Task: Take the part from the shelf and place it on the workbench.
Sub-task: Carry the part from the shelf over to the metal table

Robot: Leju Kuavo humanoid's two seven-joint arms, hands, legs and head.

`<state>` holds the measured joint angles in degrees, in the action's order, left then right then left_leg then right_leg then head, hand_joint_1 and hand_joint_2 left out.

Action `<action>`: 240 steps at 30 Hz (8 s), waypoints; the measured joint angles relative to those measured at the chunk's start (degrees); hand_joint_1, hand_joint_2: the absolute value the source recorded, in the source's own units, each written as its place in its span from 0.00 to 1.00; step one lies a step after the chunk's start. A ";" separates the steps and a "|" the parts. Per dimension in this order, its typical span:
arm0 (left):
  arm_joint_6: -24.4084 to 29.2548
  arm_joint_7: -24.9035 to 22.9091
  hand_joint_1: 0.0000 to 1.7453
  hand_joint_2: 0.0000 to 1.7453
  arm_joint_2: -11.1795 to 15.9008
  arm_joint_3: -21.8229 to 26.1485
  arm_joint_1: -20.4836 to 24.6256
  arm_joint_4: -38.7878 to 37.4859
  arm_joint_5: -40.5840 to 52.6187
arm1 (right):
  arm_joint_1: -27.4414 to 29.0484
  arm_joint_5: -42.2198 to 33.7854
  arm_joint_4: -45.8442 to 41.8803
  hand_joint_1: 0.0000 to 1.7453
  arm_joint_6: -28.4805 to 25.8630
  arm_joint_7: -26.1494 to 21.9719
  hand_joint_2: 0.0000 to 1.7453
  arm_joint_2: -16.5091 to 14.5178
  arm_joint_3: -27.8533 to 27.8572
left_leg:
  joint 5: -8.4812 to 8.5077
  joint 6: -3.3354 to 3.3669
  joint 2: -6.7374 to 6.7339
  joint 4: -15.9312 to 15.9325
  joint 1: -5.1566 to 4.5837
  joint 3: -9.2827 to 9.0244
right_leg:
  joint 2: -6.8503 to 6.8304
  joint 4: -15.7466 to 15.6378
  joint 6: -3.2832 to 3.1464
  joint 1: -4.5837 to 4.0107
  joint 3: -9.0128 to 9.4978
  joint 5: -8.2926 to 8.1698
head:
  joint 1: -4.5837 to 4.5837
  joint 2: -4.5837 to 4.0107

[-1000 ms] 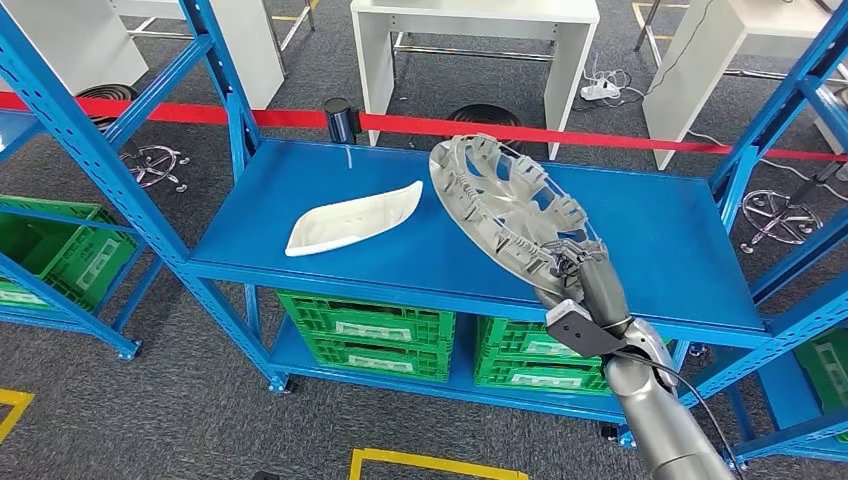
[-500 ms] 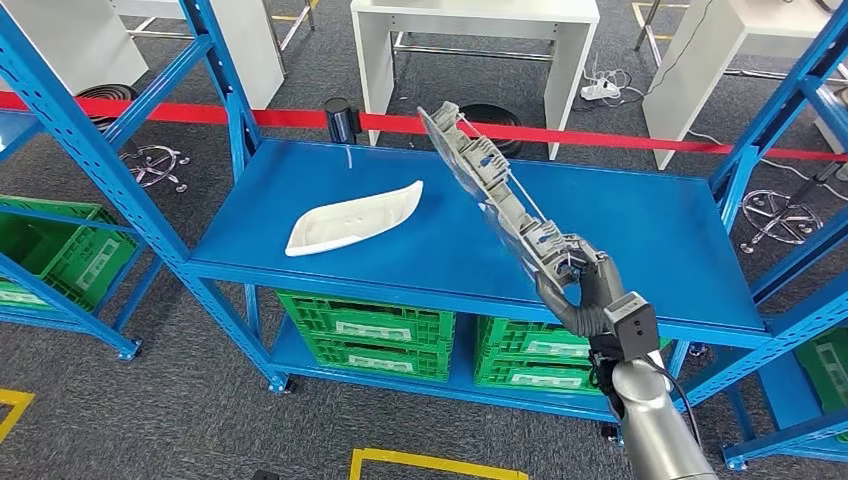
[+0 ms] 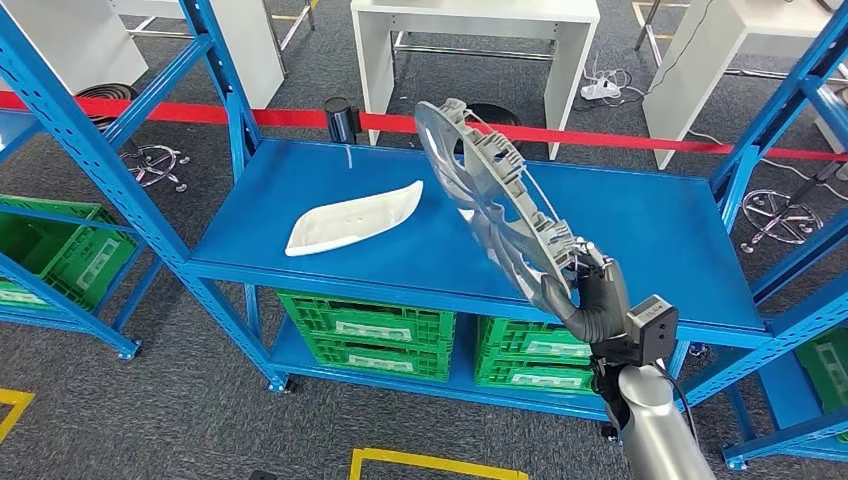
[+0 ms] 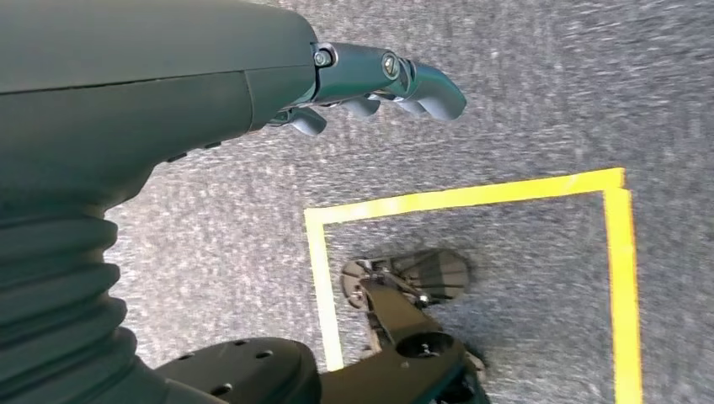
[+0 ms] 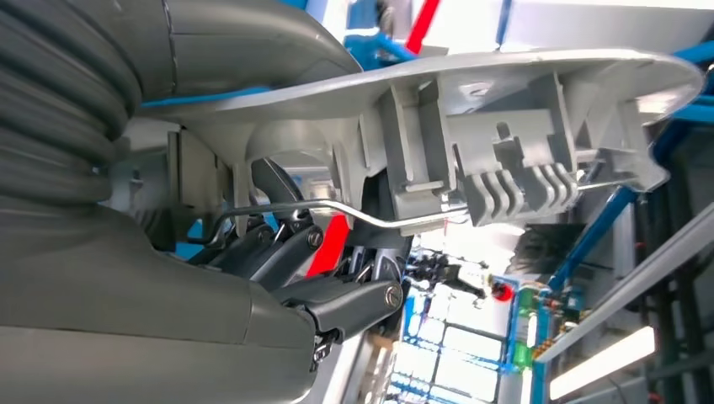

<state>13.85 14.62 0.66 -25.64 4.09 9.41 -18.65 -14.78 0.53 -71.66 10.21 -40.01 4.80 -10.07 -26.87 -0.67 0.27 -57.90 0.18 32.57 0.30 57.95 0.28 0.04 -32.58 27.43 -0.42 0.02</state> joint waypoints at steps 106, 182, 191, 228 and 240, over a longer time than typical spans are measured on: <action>-0.06 -3.04 0.00 1.00 -0.26 0.17 1.07 0.19 -1.98 | 7.42 -6.90 -11.52 1.00 29.70 0.08 1.00 -6.04 -8.38 | -6.83 -2.46 -0.15 -16.20 0.73 8.94 | -0.18 1.04 -2.18 0.26 -1.31 -0.10 | -0.28 0.00; 0.71 -2.88 0.00 1.00 -0.01 0.11 0.22 0.30 -0.64 | 7.04 -4.46 -7.92 1.00 31.99 0.05 1.00 -4.86 -9.96 | -0.94 1.56 -1.66 0.54 0.65 -1.05 | 0.47 15.88 1.97 0.62 -9.87 6.20 | 0.65 0.00; 1.89 -5.27 0.00 1.00 1.01 1.87 0.58 0.28 -4.47 | 7.40 -2.46 -9.86 1.00 26.30 0.04 1.00 -4.66 -9.66 | -1.64 -0.36 -7.35 -0.30 0.21 -1.12 | -2.74 0.59 -0.04 0.11 -1.30 -0.16 | 0.65 0.00; 1.55 -8.06 0.00 1.00 5.63 3.10 1.40 0.40 -1.22 | 11.14 -3.90 -14.98 1.00 29.20 0.06 1.00 -4.34 -4.52 | -10.28 -1.31 -0.46 -15.65 0.38 5.01 | 1.38 -0.22 -1.46 0.23 -1.84 -1.39 | 0.14 0.00; -1.69 -6.09 0.00 1.00 3.46 2.38 -0.62 0.26 -2.63 | 12.72 -3.21 -14.00 1.00 27.56 0.07 1.00 -4.32 -4.10 | -2.13 1.42 0.61 -0.06 0.81 -1.64 | 3.15 5.22 1.83 0.48 -5.18 1.01 | 0.46 0.00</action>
<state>12.16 8.53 4.12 -23.26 3.47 9.67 -21.28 -2.06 -2.67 -85.66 37.77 -39.94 0.49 -14.17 -29.00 0.75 0.88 -57.96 0.99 30.93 3.45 63.17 2.11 0.52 -37.76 28.44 0.04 0.02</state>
